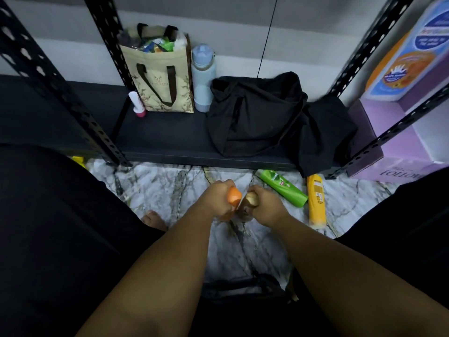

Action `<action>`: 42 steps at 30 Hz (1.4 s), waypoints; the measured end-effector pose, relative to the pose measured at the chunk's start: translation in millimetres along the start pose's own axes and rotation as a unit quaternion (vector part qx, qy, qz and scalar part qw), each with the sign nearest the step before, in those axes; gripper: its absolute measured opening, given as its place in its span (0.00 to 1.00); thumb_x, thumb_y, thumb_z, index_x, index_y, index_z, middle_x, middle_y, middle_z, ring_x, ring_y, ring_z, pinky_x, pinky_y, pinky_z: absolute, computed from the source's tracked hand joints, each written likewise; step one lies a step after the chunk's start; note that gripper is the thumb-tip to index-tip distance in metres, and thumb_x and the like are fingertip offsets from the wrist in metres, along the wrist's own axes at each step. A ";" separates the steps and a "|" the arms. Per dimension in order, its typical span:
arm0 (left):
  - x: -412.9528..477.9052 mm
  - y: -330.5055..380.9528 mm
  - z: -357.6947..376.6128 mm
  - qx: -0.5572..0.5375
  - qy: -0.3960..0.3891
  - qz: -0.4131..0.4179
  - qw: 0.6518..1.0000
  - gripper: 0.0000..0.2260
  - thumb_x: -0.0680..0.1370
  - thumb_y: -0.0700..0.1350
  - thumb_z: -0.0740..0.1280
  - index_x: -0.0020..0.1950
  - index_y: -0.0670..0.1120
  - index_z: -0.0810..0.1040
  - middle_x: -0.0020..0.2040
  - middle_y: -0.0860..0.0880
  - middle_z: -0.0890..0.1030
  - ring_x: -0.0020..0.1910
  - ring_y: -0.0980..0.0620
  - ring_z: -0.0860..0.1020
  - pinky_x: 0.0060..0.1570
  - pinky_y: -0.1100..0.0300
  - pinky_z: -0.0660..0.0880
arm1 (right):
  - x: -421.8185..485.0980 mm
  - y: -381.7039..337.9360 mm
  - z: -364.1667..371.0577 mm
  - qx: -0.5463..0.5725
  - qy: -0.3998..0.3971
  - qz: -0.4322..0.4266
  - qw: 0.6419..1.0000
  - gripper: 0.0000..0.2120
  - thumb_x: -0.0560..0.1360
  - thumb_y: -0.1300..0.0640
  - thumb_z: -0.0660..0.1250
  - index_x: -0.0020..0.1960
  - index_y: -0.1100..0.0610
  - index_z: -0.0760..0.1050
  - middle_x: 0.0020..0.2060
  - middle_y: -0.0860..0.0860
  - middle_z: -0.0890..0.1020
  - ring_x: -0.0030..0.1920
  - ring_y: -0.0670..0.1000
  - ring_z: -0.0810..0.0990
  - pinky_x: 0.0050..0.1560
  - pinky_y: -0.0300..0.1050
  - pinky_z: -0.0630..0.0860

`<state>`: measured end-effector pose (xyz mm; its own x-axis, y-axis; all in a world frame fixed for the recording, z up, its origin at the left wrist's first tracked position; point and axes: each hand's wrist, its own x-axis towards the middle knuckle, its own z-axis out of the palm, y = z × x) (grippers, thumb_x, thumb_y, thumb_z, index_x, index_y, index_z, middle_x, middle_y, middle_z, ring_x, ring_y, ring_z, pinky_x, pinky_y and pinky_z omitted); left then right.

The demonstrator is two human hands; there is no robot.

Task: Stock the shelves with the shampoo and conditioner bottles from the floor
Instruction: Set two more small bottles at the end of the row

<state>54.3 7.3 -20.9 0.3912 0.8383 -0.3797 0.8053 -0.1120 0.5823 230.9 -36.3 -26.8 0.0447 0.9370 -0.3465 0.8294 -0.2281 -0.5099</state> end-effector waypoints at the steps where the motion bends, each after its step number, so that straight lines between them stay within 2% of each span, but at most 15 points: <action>1: -0.2 -0.7 -0.3 0.001 -0.002 -0.001 1.000 0.24 0.70 0.41 0.77 0.64 0.48 0.74 0.60 0.42 0.77 0.55 0.41 0.77 0.53 0.50 0.77 | 0.1 -0.2 0.2 -0.002 0.001 0.000 1.000 0.23 0.70 0.60 0.74 0.64 0.54 0.75 0.57 0.57 0.80 0.58 0.59 0.78 0.55 0.45 0.72; 4: -1.9 -3.6 -1.4 -0.001 0.003 -0.006 1.000 0.23 0.68 0.41 0.79 0.61 0.48 0.76 0.57 0.44 0.79 0.54 0.42 0.79 0.54 0.48 0.78 | -1.0 -2.1 0.3 -0.012 0.008 -0.002 1.000 0.22 0.69 0.59 0.76 0.61 0.52 0.76 0.56 0.55 0.81 0.56 0.57 0.79 0.53 0.43 0.72; 8: -3.8 -7.5 -0.1 -0.014 0.019 0.004 1.000 0.20 0.68 0.40 0.78 0.58 0.47 0.78 0.54 0.45 0.82 0.53 0.44 0.80 0.54 0.50 0.78 | -4.1 -5.1 0.3 -0.017 0.017 -0.029 0.999 0.19 0.68 0.58 0.76 0.57 0.51 0.77 0.51 0.53 0.83 0.52 0.56 0.80 0.51 0.46 0.76; 15: -5.1 -7.2 -1.3 -0.011 0.013 0.002 1.000 0.22 0.68 0.40 0.79 0.59 0.48 0.78 0.55 0.46 0.82 0.54 0.44 0.79 0.55 0.49 0.78 | -3.5 -4.0 2.0 -0.023 -0.001 -0.041 0.999 0.19 0.70 0.57 0.75 0.58 0.50 0.76 0.54 0.52 0.82 0.53 0.56 0.79 0.47 0.42 0.69; 18: -4.3 -5.4 -1.3 0.006 0.008 -0.002 1.000 0.23 0.70 0.41 0.79 0.62 0.48 0.77 0.56 0.45 0.80 0.55 0.44 0.78 0.56 0.49 0.78 | -1.8 -4.1 1.0 -0.027 -0.014 -0.036 0.999 0.20 0.71 0.59 0.75 0.61 0.50 0.75 0.57 0.53 0.80 0.57 0.57 0.79 0.51 0.43 0.71; 22: -3.7 -2.2 -3.5 0.016 0.000 -0.008 1.000 0.22 0.70 0.41 0.78 0.61 0.47 0.76 0.56 0.45 0.81 0.54 0.44 0.79 0.55 0.49 0.78 | -0.7 -5.1 2.2 -0.031 -0.023 -0.032 0.999 0.24 0.72 0.60 0.74 0.66 0.49 0.74 0.63 0.55 0.72 0.59 0.57 0.77 0.57 0.40 0.69; 25: -6.1 2.4 -5.6 0.032 -0.014 -0.015 0.999 0.22 0.69 0.41 0.78 0.61 0.48 0.76 0.54 0.46 0.81 0.53 0.44 0.79 0.54 0.48 0.79 | -1.6 -7.5 0.3 -0.047 -0.032 -0.023 0.998 0.28 0.72 0.61 0.72 0.70 0.50 0.71 0.65 0.56 0.71 0.62 0.58 0.77 0.61 0.45 0.72; 30: -12.8 6.6 -5.0 0.045 -0.001 -0.032 0.998 0.23 0.69 0.44 0.78 0.61 0.50 0.76 0.55 0.48 0.81 0.54 0.44 0.80 0.54 0.47 0.80 | -6.8 -12.0 -4.4 -0.086 -0.026 -0.014 0.996 0.16 0.72 0.59 0.68 0.60 0.54 0.73 0.56 0.56 0.80 0.56 0.60 0.79 0.54 0.50 0.77; 33: -16.2 2.5 -1.6 -0.006 0.024 -0.048 0.999 0.19 0.69 0.45 0.78 0.56 0.49 0.77 0.53 0.48 0.81 0.52 0.44 0.80 0.54 0.47 0.79 | -11.7 -11.1 -4.1 -0.079 -0.030 -0.019 0.996 0.17 0.72 0.58 0.70 0.59 0.52 0.72 0.55 0.54 0.80 0.55 0.58 0.80 0.52 0.48 0.75; 38: -17.8 2.5 -6.4 -0.114 0.049 -0.067 0.990 0.15 0.71 0.42 0.76 0.55 0.49 0.78 0.51 0.48 0.82 0.52 0.47 0.80 0.55 0.50 0.78 | -13.3 -12.3 -3.4 0.038 0.019 0.008 0.999 0.18 0.72 0.57 0.73 0.58 0.48 0.72 0.50 0.48 0.81 0.51 0.53 0.80 0.50 0.44 0.74; 42: -15.8 15.0 -22.9 -0.217 0.087 -0.073 0.969 0.15 0.75 0.43 0.75 0.57 0.52 0.74 0.50 0.52 0.79 0.51 0.51 0.78 0.41 0.61 0.73 | -11.0 -23.4 -18.9 0.232 0.074 0.031 0.969 0.17 0.73 0.62 0.74 0.57 0.49 0.74 0.48 0.48 0.82 0.51 0.50 0.80 0.54 0.45 0.77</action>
<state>50.0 4.5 10.4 0.1757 0.9099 -0.3758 0.5677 0.2183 0.7938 221.4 -36.4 3.8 0.1943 0.9371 -0.2899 0.4841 -0.3486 -0.8026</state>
